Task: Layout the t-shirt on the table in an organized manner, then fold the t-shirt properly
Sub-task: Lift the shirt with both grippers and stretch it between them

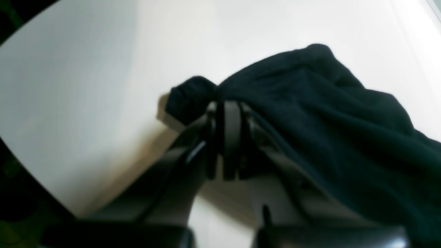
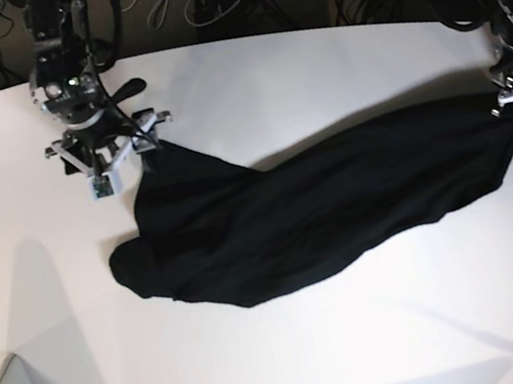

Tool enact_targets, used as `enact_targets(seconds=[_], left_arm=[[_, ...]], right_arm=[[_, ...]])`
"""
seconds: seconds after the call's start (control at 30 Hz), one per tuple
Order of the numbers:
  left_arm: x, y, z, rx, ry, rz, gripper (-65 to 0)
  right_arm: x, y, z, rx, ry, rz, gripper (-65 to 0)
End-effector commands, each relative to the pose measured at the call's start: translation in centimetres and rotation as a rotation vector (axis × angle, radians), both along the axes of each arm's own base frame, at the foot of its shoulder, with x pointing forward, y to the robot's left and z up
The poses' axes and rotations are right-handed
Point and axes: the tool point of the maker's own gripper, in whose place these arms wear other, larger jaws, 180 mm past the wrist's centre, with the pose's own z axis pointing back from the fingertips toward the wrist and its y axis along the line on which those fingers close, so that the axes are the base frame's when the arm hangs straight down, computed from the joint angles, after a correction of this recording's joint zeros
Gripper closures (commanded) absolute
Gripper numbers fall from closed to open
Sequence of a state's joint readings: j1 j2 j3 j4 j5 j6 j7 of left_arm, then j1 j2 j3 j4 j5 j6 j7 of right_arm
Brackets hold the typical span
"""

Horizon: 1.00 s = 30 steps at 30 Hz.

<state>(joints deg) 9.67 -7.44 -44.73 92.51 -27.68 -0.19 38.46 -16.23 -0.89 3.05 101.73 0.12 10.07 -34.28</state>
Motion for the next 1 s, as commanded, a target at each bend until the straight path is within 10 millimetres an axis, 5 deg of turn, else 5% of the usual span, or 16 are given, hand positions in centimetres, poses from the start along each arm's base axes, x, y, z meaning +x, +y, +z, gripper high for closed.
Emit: enact_targets(seconds=[0.0,0.27,0.43,0.53,0.67,0.83,0.97], left_arm=[[0.8,0.5,1.5,0.031,-0.044,-0.002,-0.3],[0.7,-0.1,1.0,0.01,-0.044,0.002,-0.3],[0.0,-0.2,0.6,0.005,-0.032,0.009,-0.3],[-0.1,-0.3,0.5,0.003,-0.031,0.009,-0.2],[-0.7,-0.4,0.2,0.006,-0.015,0.006,-0.2],[-1.9,-0.5,-0.6,0.007,0.017,0.002,-0.2],[-2.7,-0.7,-0.9,-0.049,-0.002,0.007,-0.2]], right_arm=[[0.4,0.2,0.5,0.009,-0.029,-0.003,-42.2],[-0.2,2.9,-2.9,0.045,0.063,0.053,-42.2],[-0.4,4.6,-3.0,0.057,0.067,0.094,-40.1],[0.0,4.7,-2.8,0.061,0.057,0.095,-27.3],[0.0,5.0,-3.9,0.068,0.085,0.096,0.0],[-1.0,1.6,-4.6,0.036,0.108,0.024,0.0],[-0.7,-1.1,-1.5,0.019,0.019,-0.048,0.0]])
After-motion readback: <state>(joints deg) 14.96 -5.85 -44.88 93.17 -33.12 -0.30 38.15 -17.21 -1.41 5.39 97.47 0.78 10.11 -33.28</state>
